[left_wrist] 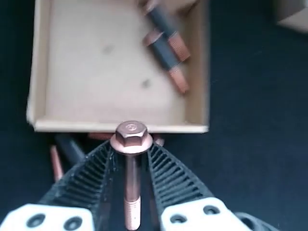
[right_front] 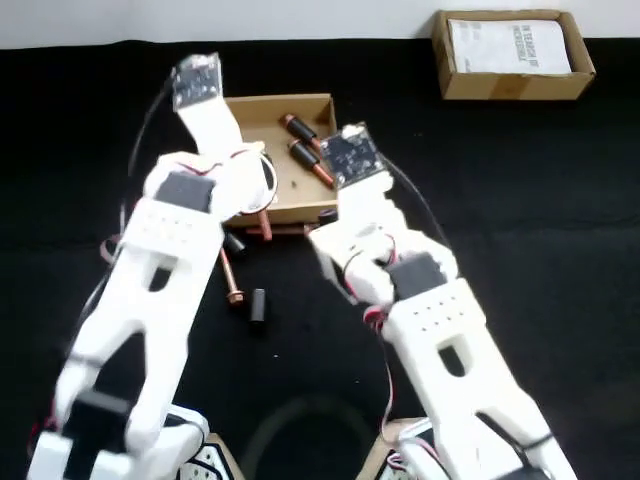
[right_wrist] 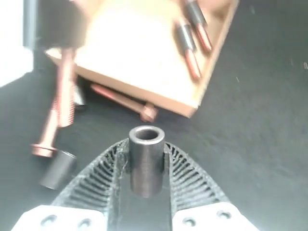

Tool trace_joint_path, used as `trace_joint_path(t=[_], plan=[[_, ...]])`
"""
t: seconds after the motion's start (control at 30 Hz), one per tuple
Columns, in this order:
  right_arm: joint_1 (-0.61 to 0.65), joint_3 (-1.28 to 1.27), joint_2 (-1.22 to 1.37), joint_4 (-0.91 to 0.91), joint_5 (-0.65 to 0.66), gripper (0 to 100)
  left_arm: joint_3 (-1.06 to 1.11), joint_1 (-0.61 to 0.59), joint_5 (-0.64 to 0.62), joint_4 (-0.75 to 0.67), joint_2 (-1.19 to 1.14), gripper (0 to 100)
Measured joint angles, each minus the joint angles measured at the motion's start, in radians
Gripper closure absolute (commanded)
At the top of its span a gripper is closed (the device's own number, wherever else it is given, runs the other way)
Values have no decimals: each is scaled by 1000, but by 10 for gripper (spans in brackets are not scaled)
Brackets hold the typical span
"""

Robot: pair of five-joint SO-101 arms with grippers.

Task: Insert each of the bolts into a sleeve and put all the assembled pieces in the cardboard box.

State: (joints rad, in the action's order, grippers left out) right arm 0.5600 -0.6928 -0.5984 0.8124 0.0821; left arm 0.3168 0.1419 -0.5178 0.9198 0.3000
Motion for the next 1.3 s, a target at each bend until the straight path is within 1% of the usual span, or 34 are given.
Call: trace_joint_path(t=[0.1, 0.2, 0.37, 0.47, 0.63, 0.8, 0.93, 1.07, 1.2, 1.3], plan=[[15, -106, -64, -63, -2, 991, 0, -3, 64, 2, 112, 992], [14, -224, -135, -129, -5, 991, 0, -3, 124, 18, 160, 992], [15, -400, -204, -290, -5, 991, 0, -2, 150, 51, 163, 992], [15, -506, -207, -445, -2, 991, 0, 8, 150, 48, 163, 992], [15, -661, -213, -743, 81, 991, 3, 58, 153, -40, 164, 992], [15, -687, -222, -799, 91, 991, 44, 130, 153, -58, 219, 992], [15, -687, -222, -806, 91, 991, 112, 224, 153, -80, 287, 992], [15, -687, -232, -806, 91, 991, 221, 269, 153, -210, 350, 992], [15, -689, -296, -802, 91, 991, 359, 269, 153, -423, 404, 992], [15, -689, -328, -756, 91, 991, 462, 270, 153, -585, 428, 992]])
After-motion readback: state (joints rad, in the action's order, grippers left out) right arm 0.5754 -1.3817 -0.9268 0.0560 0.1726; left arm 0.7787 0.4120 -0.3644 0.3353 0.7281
